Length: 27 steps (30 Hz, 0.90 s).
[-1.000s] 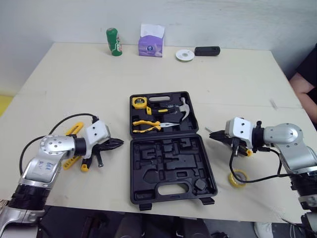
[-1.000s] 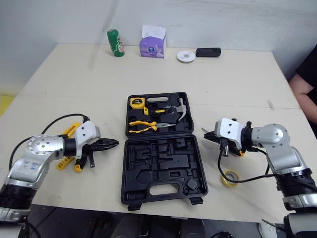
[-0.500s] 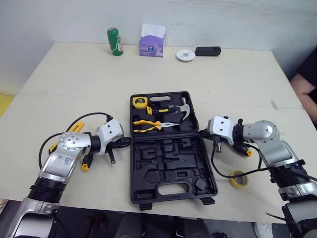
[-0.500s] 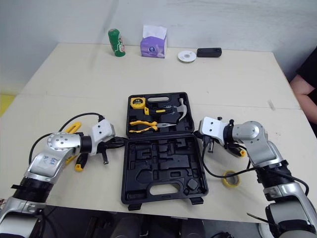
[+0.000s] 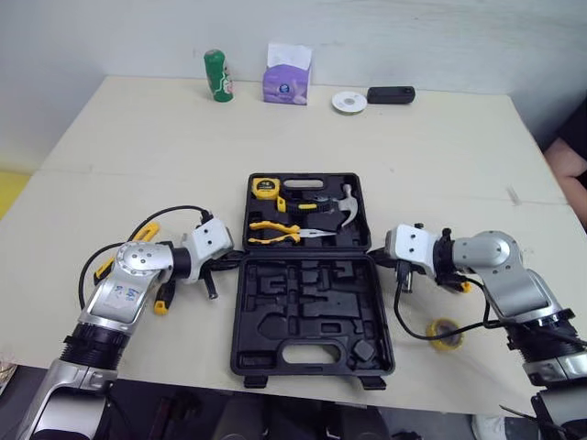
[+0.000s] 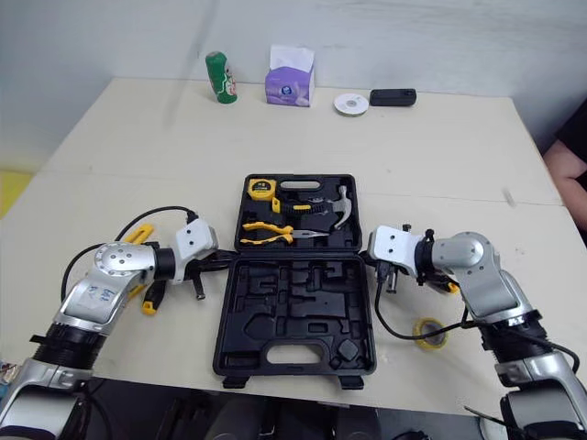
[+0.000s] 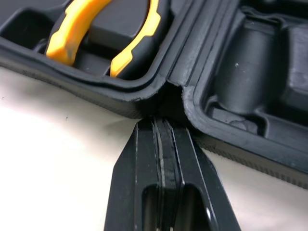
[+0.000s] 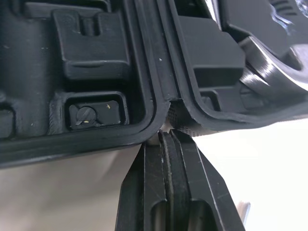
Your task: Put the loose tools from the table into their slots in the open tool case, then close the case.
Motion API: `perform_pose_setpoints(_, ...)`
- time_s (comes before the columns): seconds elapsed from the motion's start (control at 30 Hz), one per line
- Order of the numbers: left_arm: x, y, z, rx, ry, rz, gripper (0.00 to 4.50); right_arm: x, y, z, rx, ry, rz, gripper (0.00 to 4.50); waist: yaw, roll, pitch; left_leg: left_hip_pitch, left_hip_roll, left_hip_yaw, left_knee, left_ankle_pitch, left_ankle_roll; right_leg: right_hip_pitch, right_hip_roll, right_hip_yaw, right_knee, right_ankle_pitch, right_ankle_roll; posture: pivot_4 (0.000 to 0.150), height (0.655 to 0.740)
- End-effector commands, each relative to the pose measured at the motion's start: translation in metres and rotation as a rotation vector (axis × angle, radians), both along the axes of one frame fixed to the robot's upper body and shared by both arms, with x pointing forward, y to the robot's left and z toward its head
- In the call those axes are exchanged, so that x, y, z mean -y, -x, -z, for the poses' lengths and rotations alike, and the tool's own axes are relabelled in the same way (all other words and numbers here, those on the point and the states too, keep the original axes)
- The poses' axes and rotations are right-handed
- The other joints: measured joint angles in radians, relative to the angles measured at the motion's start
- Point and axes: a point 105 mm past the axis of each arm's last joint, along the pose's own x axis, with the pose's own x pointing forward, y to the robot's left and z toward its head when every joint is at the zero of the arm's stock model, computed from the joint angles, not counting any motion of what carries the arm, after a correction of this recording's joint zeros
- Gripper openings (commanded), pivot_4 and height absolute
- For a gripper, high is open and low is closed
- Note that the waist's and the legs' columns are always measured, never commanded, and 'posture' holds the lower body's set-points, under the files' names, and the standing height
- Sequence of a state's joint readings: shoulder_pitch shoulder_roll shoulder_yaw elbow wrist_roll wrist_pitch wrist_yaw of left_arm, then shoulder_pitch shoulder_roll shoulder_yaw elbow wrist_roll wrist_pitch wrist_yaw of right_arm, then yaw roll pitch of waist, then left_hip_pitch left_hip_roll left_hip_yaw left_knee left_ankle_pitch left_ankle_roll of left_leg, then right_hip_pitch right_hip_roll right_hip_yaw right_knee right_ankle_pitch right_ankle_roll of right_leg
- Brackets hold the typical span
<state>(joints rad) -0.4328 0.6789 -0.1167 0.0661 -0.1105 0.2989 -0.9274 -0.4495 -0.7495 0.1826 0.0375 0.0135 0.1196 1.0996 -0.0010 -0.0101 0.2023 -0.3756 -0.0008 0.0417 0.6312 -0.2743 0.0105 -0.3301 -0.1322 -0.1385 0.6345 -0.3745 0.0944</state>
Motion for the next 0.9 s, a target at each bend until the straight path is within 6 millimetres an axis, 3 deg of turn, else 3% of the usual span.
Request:
perform_pose_setpoints(0.03, 0.011, 0.009, -0.017, 0.059, 0.004, 0.096, 0.00, -0.025, 0.018, -0.018, 0.038, -0.071, -0.094, 0.04, 0.000, 0.000, 0.000, 0.000, 0.000, 0.000, 0.000, 0.000, 0.000, 0.000, 0.000, 0.000, 0.000, 0.000, 0.000, 0.150, 0.7400)
perform_pose_setpoints(0.47, -0.001, 0.011, -0.008, 0.050, -0.043, 0.058, 0.00, -0.015, 0.018, -0.012, 0.027, -0.100, -0.006, 0.04, 0.000, 0.000, 0.000, 0.000, 0.000, 0.000, 0.000, 0.000, 0.000, 0.000, 0.000, 0.000, 0.000, 0.000, 0.000, 0.150, 0.7400)
perform_pose_setpoints(0.7, -0.021, 0.018, -0.027, 0.085, -0.035, 0.039, 0.00, 0.010, 0.018, -0.022, 0.036, -0.097, 0.050, 0.04, -0.001, 0.000, 0.000, 0.000, 0.000, 0.000, -0.001, 0.000, 0.000, 0.000, 0.000, 0.000, 0.000, 0.000, 0.000, 0.150, 0.7400)
perform_pose_setpoints(0.9, -0.054, 0.026, -0.052, 0.123, -0.057, -0.023, 0.00, 0.042, 0.029, -0.052, 0.059, -0.191, 0.082, 0.04, 0.001, 0.000, 0.000, 0.000, 0.000, 0.000, -0.001, -0.001, 0.000, 0.000, -0.001, 0.000, -0.001, 0.000, 0.000, 0.150, 0.7400)
